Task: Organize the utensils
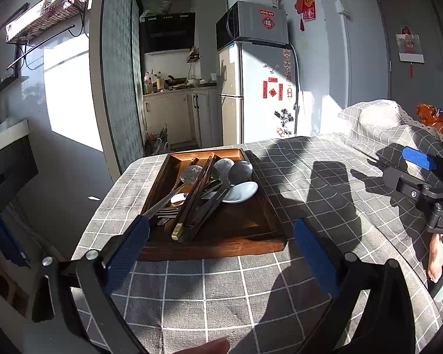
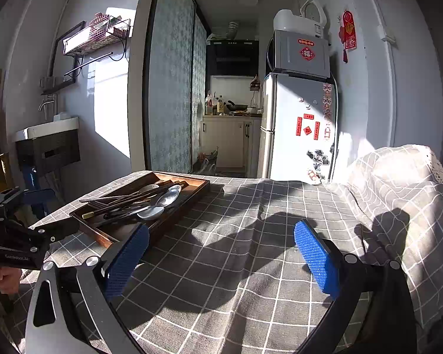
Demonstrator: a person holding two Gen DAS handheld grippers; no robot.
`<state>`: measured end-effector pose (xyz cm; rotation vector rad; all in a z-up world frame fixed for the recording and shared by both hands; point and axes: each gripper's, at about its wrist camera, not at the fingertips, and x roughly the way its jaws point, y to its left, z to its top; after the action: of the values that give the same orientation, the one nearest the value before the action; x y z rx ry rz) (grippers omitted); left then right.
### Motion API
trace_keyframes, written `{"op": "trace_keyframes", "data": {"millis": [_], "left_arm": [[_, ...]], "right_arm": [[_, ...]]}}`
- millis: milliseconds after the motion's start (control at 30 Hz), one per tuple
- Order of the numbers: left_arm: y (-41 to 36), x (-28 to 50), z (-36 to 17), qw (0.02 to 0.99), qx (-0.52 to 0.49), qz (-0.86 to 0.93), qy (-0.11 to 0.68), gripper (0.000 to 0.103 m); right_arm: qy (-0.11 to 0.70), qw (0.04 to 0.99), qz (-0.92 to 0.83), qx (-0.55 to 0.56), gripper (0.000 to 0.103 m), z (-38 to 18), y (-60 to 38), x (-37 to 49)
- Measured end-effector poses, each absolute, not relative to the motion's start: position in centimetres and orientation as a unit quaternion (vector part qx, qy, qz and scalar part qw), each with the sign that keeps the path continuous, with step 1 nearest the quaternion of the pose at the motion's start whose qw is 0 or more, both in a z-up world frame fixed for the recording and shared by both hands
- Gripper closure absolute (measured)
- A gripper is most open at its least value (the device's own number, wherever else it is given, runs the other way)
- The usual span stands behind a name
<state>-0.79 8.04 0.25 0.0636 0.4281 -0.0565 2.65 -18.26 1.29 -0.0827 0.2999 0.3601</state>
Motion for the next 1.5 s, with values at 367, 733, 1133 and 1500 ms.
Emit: {"op": "trace_keyframes", "data": {"millis": [367, 733, 1133, 1500], "left_arm": [[8.7, -2.3, 0.9, 0.985, 0.018, -0.008, 0.171, 0.003], [9.0, -2.5, 0.9, 0.986, 0.011, 0.004, 0.167, 0.003], [9.0, -2.5, 0.9, 0.986, 0.011, 0.004, 0.167, 0.003], [9.0, -2.5, 0.9, 0.986, 0.011, 0.004, 0.167, 0.003]], "right_arm": [[0.148, 0.971, 0.184, -0.041, 0.003, 1.2, -18.2, 2.4], [0.149, 0.968, 0.199, -0.043, 0.003, 1.2, -18.1, 2.4], [0.148, 0.967, 0.203, -0.044, 0.003, 1.3, -18.1, 2.4], [0.148, 0.967, 0.203, -0.044, 0.003, 1.3, -18.1, 2.4]]}}
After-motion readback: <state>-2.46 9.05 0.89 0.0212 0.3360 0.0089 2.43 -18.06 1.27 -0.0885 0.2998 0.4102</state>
